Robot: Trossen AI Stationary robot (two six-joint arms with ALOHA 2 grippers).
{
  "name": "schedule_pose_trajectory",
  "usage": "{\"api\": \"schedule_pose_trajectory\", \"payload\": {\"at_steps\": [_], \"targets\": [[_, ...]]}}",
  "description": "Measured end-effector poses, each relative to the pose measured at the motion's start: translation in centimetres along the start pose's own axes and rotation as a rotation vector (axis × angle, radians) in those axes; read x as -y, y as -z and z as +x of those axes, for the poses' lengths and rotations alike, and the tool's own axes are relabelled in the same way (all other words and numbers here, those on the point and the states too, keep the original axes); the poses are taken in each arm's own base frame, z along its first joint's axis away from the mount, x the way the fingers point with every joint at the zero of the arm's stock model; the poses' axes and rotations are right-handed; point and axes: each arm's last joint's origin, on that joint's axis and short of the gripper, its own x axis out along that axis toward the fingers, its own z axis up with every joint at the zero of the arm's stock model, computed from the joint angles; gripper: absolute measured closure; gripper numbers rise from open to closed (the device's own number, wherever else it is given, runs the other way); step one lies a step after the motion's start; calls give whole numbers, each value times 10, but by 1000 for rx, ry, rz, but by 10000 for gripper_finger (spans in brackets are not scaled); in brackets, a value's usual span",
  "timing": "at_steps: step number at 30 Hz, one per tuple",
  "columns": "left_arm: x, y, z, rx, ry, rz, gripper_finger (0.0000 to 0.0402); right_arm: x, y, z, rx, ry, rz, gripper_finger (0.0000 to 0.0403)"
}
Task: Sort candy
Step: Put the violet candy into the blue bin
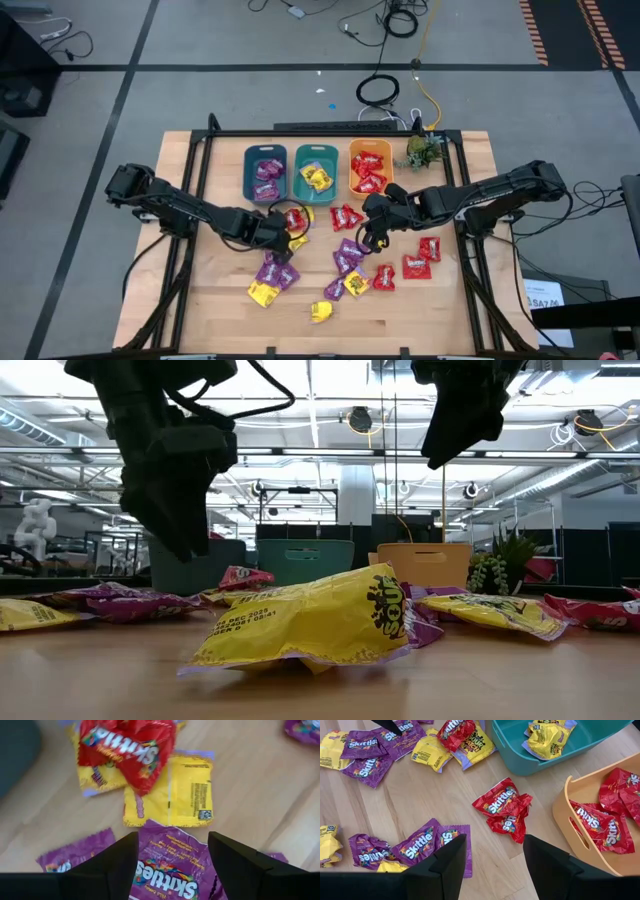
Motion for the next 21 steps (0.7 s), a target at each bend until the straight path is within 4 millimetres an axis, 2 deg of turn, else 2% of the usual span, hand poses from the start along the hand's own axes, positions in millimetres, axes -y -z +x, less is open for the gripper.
{"api": "schedule_pose_trajectory", "payload": {"at_steps": [3,7,16,21], "targets": [[3,-1,2,57,27,71,154,0,0,0,0,0,0,216],[4,1,13,64,38,65,154,0,0,0,0,0,-1,216],[5,18,54,-158,-24,31,155,0,0,0,0,0,0,216],[7,24,58,-179,-51,66,167,0,0,0,0,0,0,216]]}}
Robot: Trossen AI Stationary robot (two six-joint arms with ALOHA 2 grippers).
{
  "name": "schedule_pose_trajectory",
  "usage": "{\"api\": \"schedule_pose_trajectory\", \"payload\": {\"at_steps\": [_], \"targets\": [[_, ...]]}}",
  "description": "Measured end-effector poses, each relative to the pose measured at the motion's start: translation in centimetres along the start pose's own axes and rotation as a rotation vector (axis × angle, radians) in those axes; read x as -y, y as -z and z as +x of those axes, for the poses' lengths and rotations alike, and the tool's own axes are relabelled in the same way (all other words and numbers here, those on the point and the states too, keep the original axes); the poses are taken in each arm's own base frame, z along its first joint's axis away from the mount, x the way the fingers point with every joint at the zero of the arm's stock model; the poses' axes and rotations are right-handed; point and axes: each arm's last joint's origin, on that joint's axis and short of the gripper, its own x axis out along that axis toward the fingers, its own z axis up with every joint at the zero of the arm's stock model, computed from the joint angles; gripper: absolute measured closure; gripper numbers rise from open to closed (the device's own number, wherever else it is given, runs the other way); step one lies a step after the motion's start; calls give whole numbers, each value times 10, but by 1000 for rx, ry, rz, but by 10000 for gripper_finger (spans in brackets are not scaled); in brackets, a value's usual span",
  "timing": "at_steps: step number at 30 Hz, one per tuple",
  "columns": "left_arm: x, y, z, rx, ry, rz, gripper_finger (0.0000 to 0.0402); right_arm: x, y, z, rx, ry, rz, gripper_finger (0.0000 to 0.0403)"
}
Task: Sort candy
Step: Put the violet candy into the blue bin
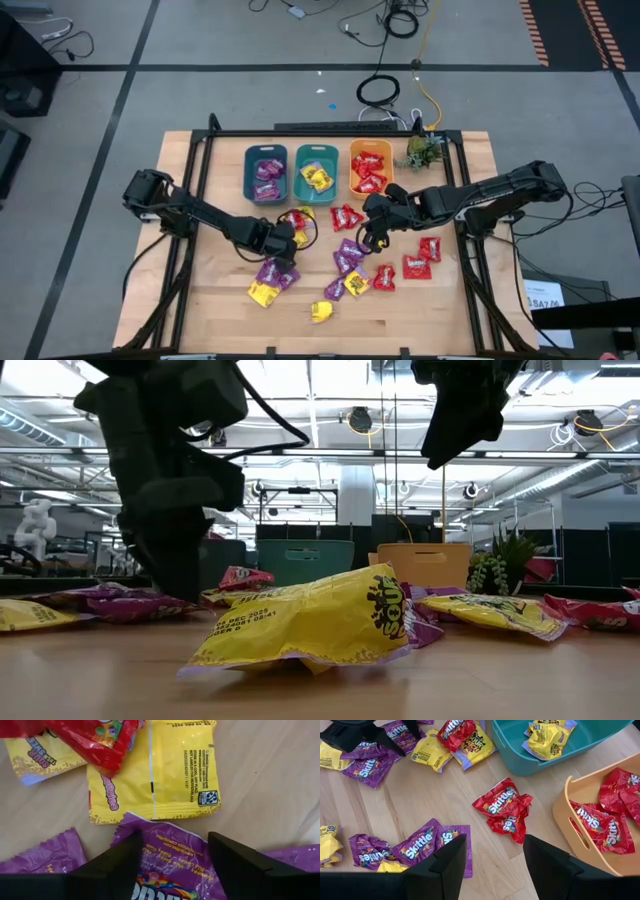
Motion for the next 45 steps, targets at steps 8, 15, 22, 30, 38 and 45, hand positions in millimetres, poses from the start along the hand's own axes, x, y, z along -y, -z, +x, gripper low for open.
{"api": "schedule_pose_trajectory", "payload": {"at_steps": [8,15,22,30,38,45], "targets": [[2,0,-2,-23,9,94,322,0,-1,0,7,0,3,216],[6,-3,-8,-19,6,94,395,-1,-1,0,14,-5,5,216],[13,-19,-54,55,1,87,399,-1,-1,0,16,-6,6,216],[-17,-38,-124,266,63,1,400,-3,-5,0,51,-31,39,216],[-95,-77,-138,288,-70,-79,401,-5,-8,-1,80,-55,102,216],[-152,-96,-123,223,-85,-49,398,-5,-8,-1,78,-58,185,216]]}}
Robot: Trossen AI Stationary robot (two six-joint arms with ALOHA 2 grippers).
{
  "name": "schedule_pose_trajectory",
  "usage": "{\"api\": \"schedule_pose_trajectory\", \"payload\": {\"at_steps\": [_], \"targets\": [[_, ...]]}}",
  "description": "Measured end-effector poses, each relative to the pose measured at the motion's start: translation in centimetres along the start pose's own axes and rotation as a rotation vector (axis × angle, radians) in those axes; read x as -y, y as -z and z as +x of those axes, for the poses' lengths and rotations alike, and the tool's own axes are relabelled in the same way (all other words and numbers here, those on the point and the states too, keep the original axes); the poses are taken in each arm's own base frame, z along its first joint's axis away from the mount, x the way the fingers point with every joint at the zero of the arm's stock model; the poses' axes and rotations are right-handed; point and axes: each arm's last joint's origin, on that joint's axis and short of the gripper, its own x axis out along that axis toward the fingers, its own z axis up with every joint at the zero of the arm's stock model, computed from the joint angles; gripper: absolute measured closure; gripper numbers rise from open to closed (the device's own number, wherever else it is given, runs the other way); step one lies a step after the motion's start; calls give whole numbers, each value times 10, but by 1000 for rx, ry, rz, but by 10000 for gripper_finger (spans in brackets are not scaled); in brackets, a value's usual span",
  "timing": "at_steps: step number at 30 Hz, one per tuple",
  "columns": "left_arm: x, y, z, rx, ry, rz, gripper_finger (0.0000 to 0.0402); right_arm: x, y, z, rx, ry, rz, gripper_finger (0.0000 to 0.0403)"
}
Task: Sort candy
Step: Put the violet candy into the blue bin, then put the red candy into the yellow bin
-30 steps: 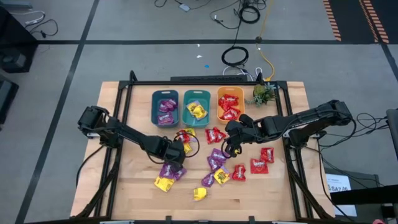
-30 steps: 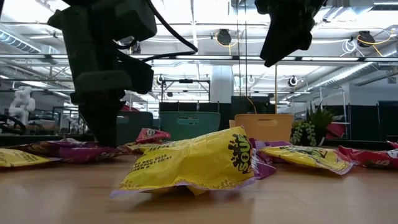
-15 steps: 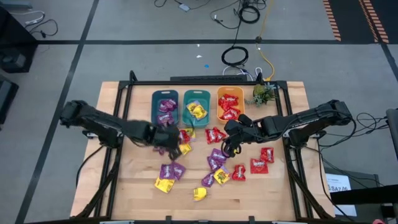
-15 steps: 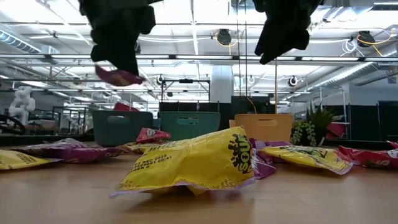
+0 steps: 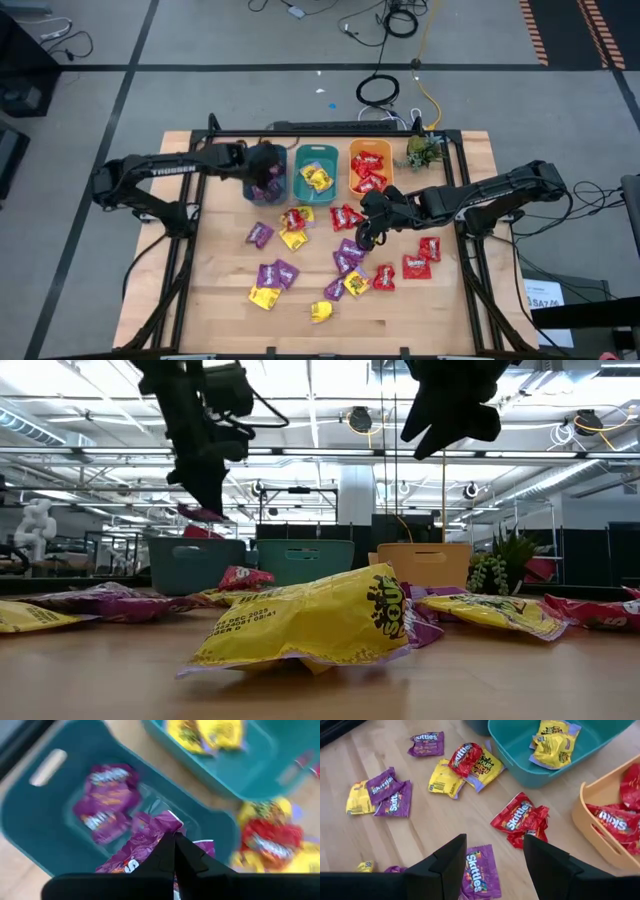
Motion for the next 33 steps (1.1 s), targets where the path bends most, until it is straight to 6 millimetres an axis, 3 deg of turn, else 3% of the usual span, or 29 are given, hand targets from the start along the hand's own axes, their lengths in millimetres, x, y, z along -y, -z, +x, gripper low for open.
{"api": "schedule_pose_trajectory", "payload": {"at_steps": [4,12,25,28,33], "targets": [[-23,-6,4,33,-91,-103,371,0,0,0,12,11,61,216],[-50,-14,6,57,-100,-56,304,1,-1,0,46,42,152,216],[-54,-14,6,44,-115,-13,295,1,1,7,44,73,129,216],[-54,-7,6,-32,-121,148,295,-1,4,20,24,110,131,216],[-49,9,-1,-211,-66,208,295,0,14,30,-86,145,164,216]]}}
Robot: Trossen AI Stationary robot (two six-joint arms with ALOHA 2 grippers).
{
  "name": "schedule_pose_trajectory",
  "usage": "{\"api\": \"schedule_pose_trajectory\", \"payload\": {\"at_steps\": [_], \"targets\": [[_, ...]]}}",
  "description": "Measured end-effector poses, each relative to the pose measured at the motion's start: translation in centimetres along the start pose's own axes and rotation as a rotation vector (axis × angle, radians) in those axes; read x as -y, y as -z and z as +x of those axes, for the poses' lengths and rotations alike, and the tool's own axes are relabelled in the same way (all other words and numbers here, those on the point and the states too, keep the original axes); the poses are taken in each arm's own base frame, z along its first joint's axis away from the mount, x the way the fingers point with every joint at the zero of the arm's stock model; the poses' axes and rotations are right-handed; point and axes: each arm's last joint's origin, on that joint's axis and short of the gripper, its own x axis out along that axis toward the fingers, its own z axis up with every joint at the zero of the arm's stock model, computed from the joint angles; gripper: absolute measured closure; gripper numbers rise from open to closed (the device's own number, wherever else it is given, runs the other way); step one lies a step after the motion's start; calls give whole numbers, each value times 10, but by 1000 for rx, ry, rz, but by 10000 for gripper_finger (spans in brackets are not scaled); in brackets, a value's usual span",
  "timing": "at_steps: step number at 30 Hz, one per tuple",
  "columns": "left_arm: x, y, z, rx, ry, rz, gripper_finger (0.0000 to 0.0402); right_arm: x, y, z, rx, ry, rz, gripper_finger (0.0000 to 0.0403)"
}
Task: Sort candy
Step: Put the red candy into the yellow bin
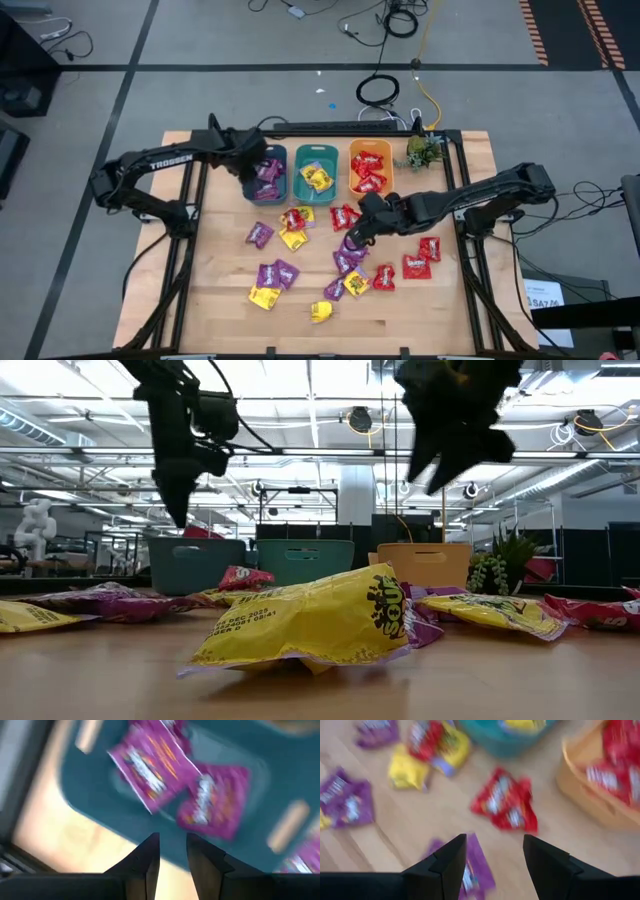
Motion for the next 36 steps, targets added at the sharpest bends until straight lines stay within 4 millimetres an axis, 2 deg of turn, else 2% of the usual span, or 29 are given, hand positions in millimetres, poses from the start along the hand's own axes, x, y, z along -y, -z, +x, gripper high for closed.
{"api": "schedule_pose_trajectory", "payload": {"at_steps": [4,10,13,19,23,28,32,36], "targets": [[9,2,-13,73,124,16,295,14,11,-2,-152,119,113,216],[25,11,-49,279,269,-3,294,43,34,-19,-418,467,310,216],[33,19,-64,337,304,-14,294,52,41,-25,-500,551,380,216],[47,35,-86,402,377,-58,294,83,72,-14,-603,505,462,215],[57,42,-92,408,422,-61,294,104,94,-9,-593,440,535,215],[70,46,-95,391,457,-34,294,119,112,0,-552,403,524,215],[78,48,-96,383,455,-41,294,128,125,18,-537,392,507,215],[83,50,-97,382,446,-63,294,135,138,35,-559,359,560,219]]}}
